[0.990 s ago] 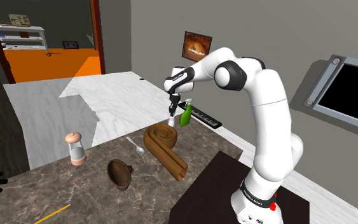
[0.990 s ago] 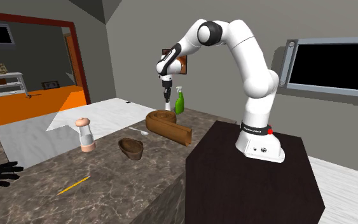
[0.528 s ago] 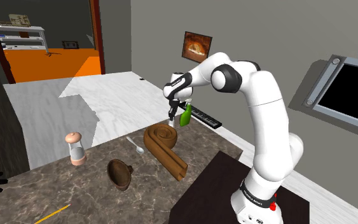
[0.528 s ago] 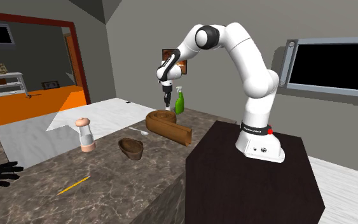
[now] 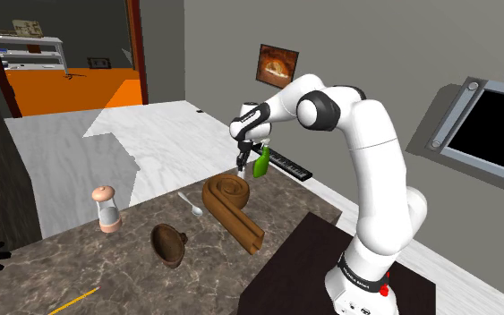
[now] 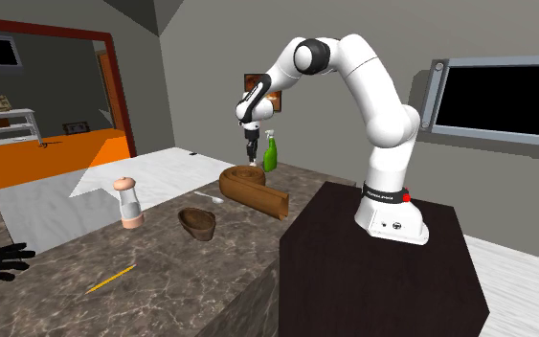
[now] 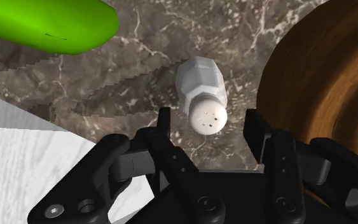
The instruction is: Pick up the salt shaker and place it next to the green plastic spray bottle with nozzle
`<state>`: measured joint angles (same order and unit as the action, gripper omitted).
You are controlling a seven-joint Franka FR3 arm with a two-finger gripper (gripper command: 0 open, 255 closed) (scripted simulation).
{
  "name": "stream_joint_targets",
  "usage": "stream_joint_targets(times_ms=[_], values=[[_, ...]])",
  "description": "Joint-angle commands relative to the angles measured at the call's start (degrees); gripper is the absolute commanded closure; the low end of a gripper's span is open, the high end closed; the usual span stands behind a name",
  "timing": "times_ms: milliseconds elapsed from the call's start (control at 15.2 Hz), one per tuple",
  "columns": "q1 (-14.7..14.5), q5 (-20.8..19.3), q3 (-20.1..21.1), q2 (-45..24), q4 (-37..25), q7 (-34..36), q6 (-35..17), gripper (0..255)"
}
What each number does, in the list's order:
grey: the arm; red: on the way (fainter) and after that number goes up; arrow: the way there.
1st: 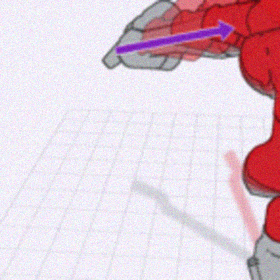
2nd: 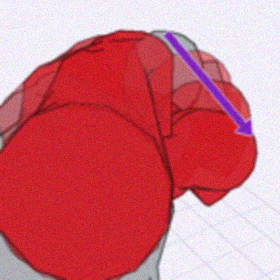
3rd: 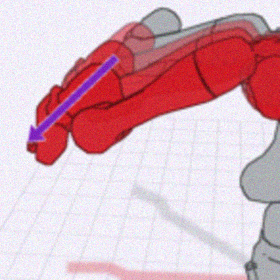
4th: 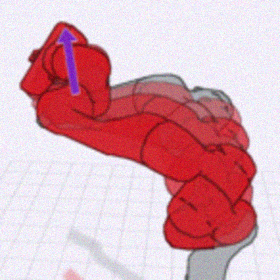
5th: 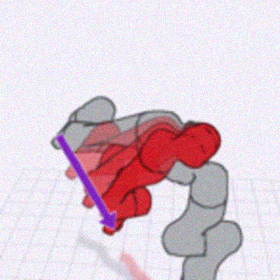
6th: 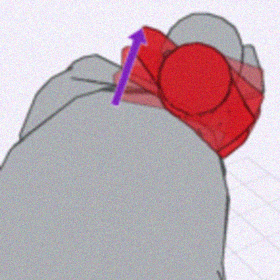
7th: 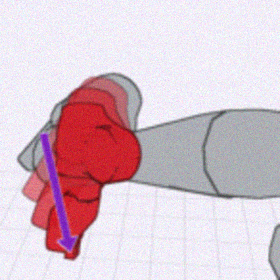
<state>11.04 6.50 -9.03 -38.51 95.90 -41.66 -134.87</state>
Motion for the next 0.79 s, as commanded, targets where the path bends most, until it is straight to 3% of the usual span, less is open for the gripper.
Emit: stream_joint_targets(times_ms=[0,264,528,726], values=[[0.0,0.0,0.0,0.0,0.0,0.0,0.0,0],[0.0,0.0,0.0,0.0,0.0,0.0,0.0,0],[-0.5,-0.8,-0.6,4.8,-0.1,0.5,4.8,0],[-0.5,-0.8,-0.6,4.8,-0.1,0.5,4.8,0]])
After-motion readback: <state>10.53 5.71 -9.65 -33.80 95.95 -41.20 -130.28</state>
